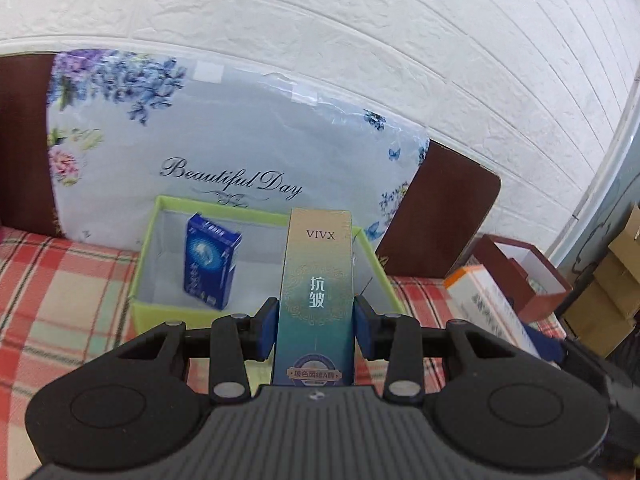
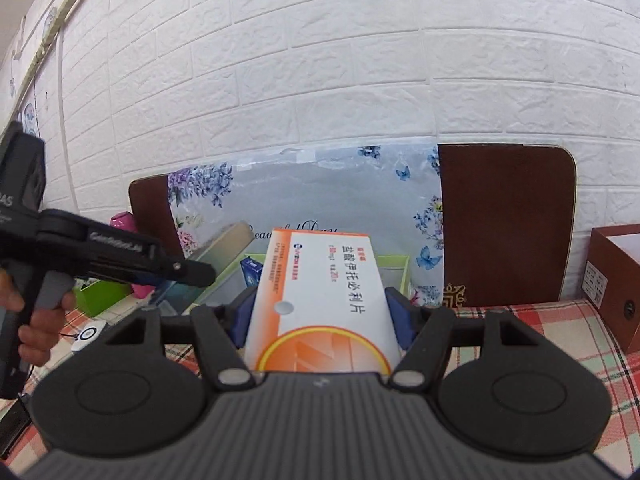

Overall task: Organize objects
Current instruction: 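Carry both boxes into the lime-green box and release them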

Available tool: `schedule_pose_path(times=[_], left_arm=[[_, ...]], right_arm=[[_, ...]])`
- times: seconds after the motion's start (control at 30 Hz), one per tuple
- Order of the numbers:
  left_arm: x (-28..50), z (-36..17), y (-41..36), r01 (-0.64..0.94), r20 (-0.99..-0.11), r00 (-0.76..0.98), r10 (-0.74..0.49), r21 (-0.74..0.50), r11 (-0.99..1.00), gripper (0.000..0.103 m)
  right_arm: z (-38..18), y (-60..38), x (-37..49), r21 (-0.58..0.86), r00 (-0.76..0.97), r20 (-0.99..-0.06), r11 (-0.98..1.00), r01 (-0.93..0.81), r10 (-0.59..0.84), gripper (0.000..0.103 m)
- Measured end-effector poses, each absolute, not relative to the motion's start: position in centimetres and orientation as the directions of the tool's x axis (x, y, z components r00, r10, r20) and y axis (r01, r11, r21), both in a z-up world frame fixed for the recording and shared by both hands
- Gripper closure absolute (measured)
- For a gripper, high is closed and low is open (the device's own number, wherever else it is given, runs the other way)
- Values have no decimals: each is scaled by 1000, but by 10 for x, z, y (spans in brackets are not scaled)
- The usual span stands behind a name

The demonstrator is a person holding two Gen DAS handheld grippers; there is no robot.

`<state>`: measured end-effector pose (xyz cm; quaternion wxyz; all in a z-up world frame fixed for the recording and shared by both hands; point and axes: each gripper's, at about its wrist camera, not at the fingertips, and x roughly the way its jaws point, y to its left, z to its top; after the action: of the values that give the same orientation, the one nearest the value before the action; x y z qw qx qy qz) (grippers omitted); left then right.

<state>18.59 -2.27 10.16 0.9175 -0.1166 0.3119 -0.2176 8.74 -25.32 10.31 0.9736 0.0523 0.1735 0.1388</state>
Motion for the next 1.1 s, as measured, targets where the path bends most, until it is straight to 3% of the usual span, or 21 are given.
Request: schedule_pose_path(times=[0.17, 0.37, 0.43, 0.53, 0.67, 0.77, 0.83, 0.9, 0.93, 0.97, 1.1], left_arm=[[245, 89, -43, 305, -546, 683, -486, -391, 868, 62], [306, 67, -34, 193, -596, 714, -366, -335, 922, 62], [316, 57, -23, 147, -622, 722, -305, -292, 945, 62], [320, 43, -5, 129, -641, 693, -330, -340, 931, 62], [318, 39, -6, 159, -640, 698, -322, -299, 941, 62], [315, 45, -3, 175, -590, 726, -352, -336, 925, 56], [313, 52, -1, 182, -549, 753, -364, -358, 916, 47], [305, 62, -1, 173, -503, 794, -341, -351, 920, 23], [299, 67, -1, 163, -480, 817, -319, -339, 926, 19], [295, 72, -1, 157, -463, 833, -303, -328, 931, 17], [278, 83, 2, 180, -453, 835, -312, -312, 933, 17]], right_arm=[[98, -256, 115, 166, 898, -334, 956, -242, 285, 37], [86, -255, 152, 140, 895, -354, 961, -238, 273, 37], [80, -253, 165, 135, 891, -363, 962, -238, 272, 37], [70, -247, 186, 125, 882, -383, 962, -244, 273, 37], [57, -231, 214, 118, 869, -407, 959, -257, 283, 37], [54, -218, 227, 93, 872, -402, 961, -262, 277, 37], [51, -211, 234, 84, 873, -401, 960, -269, 280, 37], [47, -203, 242, 81, 863, -399, 949, -304, 310, 37], [45, -198, 245, 64, 851, -405, 939, -337, 333, 30], [42, -192, 247, 36, 843, -419, 934, -355, 336, 15], [41, -186, 231, -58, 868, -405, 940, -338, 287, 5]])
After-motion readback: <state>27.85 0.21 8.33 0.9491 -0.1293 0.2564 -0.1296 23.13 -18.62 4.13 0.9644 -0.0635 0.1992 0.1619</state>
